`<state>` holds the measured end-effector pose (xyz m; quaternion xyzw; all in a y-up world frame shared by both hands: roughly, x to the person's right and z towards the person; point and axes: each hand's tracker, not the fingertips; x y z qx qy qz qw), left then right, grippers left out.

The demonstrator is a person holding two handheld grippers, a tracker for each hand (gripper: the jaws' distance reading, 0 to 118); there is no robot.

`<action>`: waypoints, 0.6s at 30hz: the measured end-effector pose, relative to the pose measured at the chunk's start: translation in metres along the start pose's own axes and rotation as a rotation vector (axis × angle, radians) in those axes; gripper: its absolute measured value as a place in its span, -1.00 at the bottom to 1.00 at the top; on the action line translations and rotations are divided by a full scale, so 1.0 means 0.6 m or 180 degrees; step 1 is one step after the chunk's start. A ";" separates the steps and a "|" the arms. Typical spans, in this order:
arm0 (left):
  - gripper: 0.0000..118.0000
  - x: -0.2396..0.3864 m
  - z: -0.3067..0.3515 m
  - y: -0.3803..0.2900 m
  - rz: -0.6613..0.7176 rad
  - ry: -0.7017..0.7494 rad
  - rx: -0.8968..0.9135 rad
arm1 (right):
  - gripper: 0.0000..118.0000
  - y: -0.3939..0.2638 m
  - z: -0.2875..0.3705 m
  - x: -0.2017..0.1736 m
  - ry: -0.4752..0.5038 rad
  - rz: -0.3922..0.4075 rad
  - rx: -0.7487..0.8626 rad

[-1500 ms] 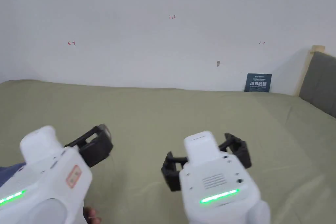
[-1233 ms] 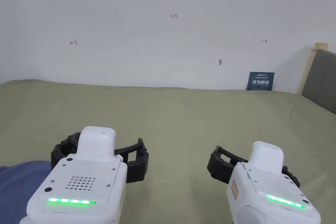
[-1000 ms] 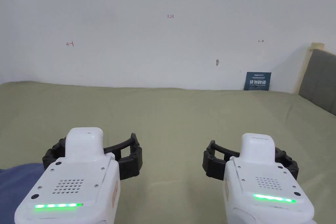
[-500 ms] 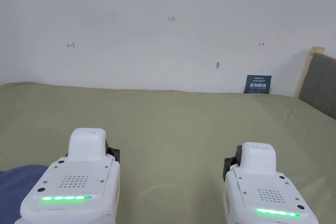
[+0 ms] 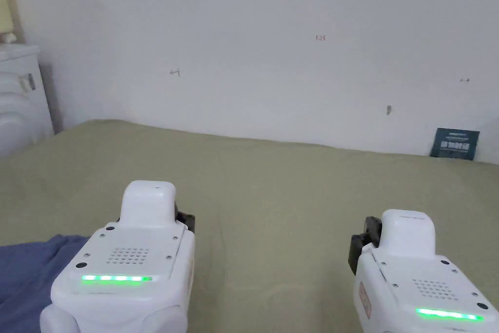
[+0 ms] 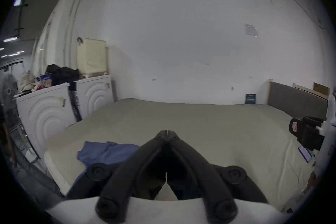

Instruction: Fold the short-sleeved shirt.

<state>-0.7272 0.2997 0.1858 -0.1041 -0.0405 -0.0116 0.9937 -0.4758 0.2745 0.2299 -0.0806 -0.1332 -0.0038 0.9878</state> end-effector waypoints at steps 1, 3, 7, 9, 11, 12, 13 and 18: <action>-1.00 -0.023 0.004 0.001 0.0018 0.0110 -0.0007 | -1.00 0.002 -0.007 -0.020 0.0098 0.0010 -0.0030; -1.00 -0.066 0.013 0.001 0.0057 0.0336 0.0006 | -1.00 0.002 -0.015 -0.058 0.0389 -0.0010 -0.0066; -1.00 -0.137 0.030 0.002 0.0249 0.0632 -0.0076 | -1.00 -0.002 -0.026 -0.135 0.0753 0.0131 -0.0123; -1.00 -0.160 0.032 -0.001 0.0267 0.0715 -0.0107 | -1.00 -0.004 -0.029 -0.161 0.0945 0.0127 -0.0166; -1.00 -0.175 0.025 -0.007 0.0217 0.0836 -0.0216 | -1.00 -0.007 -0.031 -0.177 0.1040 0.0109 -0.0201; -1.00 -0.181 0.020 -0.010 0.0228 0.0858 -0.0273 | -1.00 -0.009 -0.032 -0.185 0.1044 0.0123 -0.0210; -1.00 -0.185 0.013 -0.014 0.0269 0.0857 -0.0325 | -1.00 -0.010 -0.033 -0.190 0.1059 0.0136 -0.0225; -1.00 -0.199 -0.077 -0.050 0.0475 0.0746 -0.0973 | -1.00 -0.027 -0.047 -0.194 0.1096 0.0141 -0.0372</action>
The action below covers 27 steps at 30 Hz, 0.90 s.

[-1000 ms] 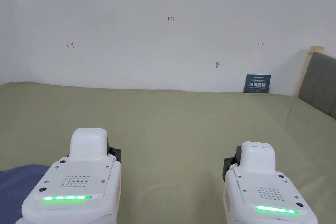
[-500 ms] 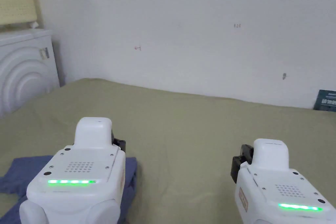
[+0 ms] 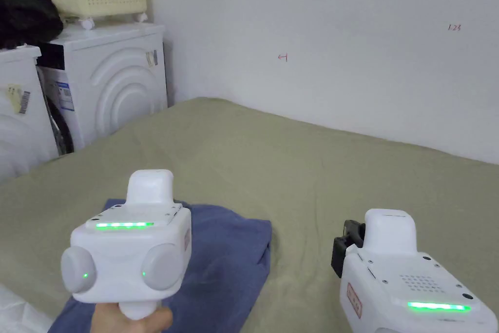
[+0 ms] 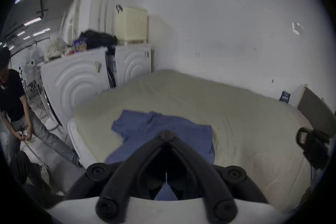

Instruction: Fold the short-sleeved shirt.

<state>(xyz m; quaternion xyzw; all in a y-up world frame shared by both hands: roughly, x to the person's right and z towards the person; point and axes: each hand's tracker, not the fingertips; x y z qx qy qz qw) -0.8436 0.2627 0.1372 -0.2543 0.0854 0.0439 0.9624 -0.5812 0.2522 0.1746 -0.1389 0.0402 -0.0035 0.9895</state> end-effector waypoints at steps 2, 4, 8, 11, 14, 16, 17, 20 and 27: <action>-1.00 0.007 -0.072 -0.016 -0.0004 -0.0183 -0.0259 | -1.00 -0.011 -0.008 0.008 -0.0015 -0.0049 -0.0086; -1.00 0.018 -0.157 -0.038 -0.0101 -0.0175 -0.0768 | -1.00 -0.024 -0.016 0.015 -0.0049 -0.0088 -0.0172; -1.00 0.038 -0.260 -0.085 -0.0192 -0.0239 -0.1309 | -1.00 -0.049 -0.038 0.035 -0.0105 -0.0159 -0.0374; -0.05 0.054 -0.291 -0.089 -0.0301 -0.0431 -0.1529 | -1.00 -0.063 -0.060 0.047 -0.0167 -0.0174 -0.0517; 0.46 0.064 -0.293 -0.081 -0.0240 -0.0511 -0.1444 | -1.00 -0.070 -0.074 0.058 -0.0171 -0.0283 -0.0598; 0.46 0.080 -0.313 -0.081 -0.0271 -0.0457 -0.1466 | -1.00 -0.074 -0.078 0.065 -0.0173 -0.0343 -0.0608; 0.46 0.086 -0.322 -0.084 -0.0283 -0.0473 -0.1490 | -1.00 -0.075 -0.079 0.066 -0.0181 -0.0354 -0.0602; 0.41 0.111 -0.371 -0.115 -0.0323 -0.0451 -0.1963 | -1.00 -0.080 -0.083 0.074 -0.0190 -0.0368 -0.0631; -0.97 0.120 -0.360 -0.138 -0.0365 -0.0228 -0.1612 | -1.00 -0.096 -0.087 0.091 -0.0215 -0.0487 -0.0732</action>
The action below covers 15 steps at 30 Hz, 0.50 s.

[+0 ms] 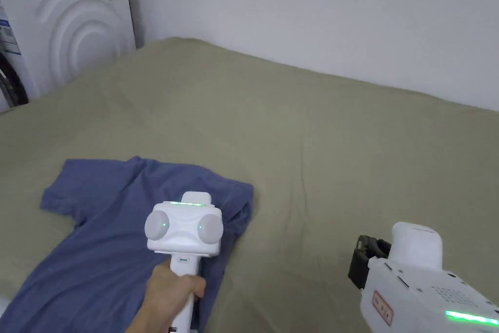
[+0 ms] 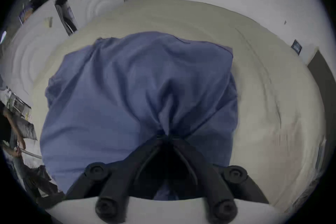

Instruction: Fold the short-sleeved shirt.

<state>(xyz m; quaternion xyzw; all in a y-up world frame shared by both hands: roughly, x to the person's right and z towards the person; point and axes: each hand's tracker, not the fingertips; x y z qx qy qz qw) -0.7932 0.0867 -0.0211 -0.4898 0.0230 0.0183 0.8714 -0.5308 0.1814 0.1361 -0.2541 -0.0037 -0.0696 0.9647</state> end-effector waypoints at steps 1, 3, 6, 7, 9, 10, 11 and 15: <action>-0.97 -0.011 0.001 0.004 0.0000 0.0043 -0.0024 | -1.00 -0.002 0.000 0.003 0.0015 -0.0054 -0.0017; -0.97 -0.018 0.009 0.013 0.0028 -0.0037 -0.0060 | -1.00 -0.005 0.000 0.008 0.0019 -0.0067 -0.0029; -0.97 -0.041 0.021 0.027 0.0331 -0.0279 -0.0154 | -1.00 -0.006 0.002 0.015 -0.0018 -0.0069 -0.0050; -0.97 -0.048 0.026 0.030 0.0436 -0.0353 -0.0170 | -1.00 -0.006 0.004 0.019 -0.0021 -0.0085 -0.0050; -0.97 -0.061 0.045 0.042 0.0499 -0.0511 -0.0107 | -1.00 -0.005 0.008 0.027 -0.0015 -0.0123 -0.0048; -0.97 -0.067 0.056 0.048 0.0592 -0.0551 -0.0075 | -1.00 -0.004 0.009 0.030 -0.0021 -0.0137 -0.0042; -0.97 -0.071 0.070 0.056 0.0595 -0.0612 -0.0034 | -1.00 -0.003 0.011 0.034 -0.0032 -0.0148 -0.0035; -0.97 -0.056 0.132 0.088 0.0403 -0.0543 0.0231 | -1.00 0.002 0.025 0.053 -0.0071 -0.0243 0.0021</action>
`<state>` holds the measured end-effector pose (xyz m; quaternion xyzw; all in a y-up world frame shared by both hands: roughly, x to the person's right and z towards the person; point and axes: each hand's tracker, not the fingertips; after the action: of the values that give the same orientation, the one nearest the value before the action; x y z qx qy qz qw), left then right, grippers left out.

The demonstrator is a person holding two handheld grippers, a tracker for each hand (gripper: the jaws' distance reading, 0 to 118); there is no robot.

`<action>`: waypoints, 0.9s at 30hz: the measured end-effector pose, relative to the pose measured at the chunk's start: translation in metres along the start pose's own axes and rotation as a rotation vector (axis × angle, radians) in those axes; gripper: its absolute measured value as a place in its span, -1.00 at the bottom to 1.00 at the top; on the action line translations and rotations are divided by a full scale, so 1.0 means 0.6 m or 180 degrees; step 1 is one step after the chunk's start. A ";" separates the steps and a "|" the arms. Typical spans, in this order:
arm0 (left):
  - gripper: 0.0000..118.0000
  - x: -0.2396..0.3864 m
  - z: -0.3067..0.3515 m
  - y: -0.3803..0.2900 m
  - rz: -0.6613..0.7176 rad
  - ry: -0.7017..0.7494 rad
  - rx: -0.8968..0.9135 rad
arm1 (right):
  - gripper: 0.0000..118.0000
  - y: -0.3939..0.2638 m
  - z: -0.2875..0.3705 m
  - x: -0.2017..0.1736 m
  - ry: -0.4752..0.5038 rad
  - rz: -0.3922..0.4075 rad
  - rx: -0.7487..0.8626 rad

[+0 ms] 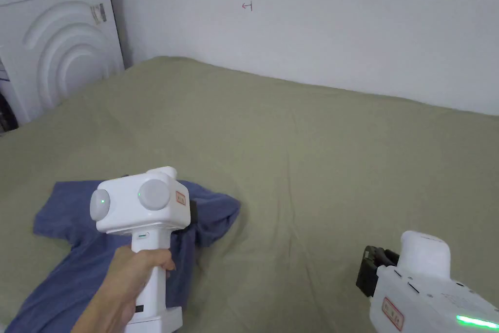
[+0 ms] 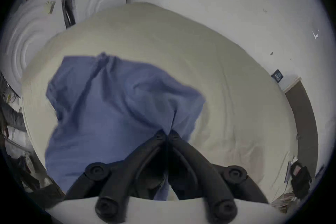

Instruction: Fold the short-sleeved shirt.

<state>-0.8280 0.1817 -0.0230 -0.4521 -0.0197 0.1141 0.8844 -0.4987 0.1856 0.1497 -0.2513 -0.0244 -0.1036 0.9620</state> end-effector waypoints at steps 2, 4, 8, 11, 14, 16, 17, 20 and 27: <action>-0.97 0.028 0.035 0.021 -0.0069 -0.0223 0.0141 | -1.00 0.008 0.011 0.015 -0.0044 -0.0089 0.0067; -0.97 0.067 0.068 0.038 -0.0135 -0.0475 0.0237 | -1.00 0.018 0.024 0.032 -0.0086 -0.0162 0.0116; -0.97 0.189 0.122 0.050 -0.0483 -0.0863 0.0383 | -1.00 0.036 0.065 0.081 -0.0268 -0.0305 0.0328; -0.97 0.301 0.159 0.040 -0.0728 -0.1365 0.0406 | -1.00 0.051 0.109 0.128 -0.0488 -0.0401 0.0505; -0.97 0.422 0.197 0.015 -0.1028 -0.1745 0.0399 | -1.00 0.065 0.158 0.182 -0.0747 -0.0518 0.0675; -0.97 0.499 0.225 -0.013 -0.1291 -0.2099 0.0394 | -1.00 0.071 0.192 0.219 -0.0947 -0.0627 0.0779; -0.97 0.532 0.238 -0.028 -0.1354 -0.2313 0.0336 | -1.00 0.071 0.211 0.236 -0.1036 -0.0638 0.0847; -0.97 0.604 0.257 -0.087 -0.1620 -0.2475 0.0441 | -1.00 0.070 0.260 0.280 -0.1374 -0.0666 0.0914; -0.97 0.644 0.072 -0.308 -0.2101 -0.1950 -0.0597 | -1.00 0.042 0.328 0.353 -0.1740 -0.0945 0.0933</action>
<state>-0.4238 0.1966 0.1247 -0.4452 -0.4335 -0.0475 0.7821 -0.2856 0.2637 0.3302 -0.1227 -0.3322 -0.1667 0.9202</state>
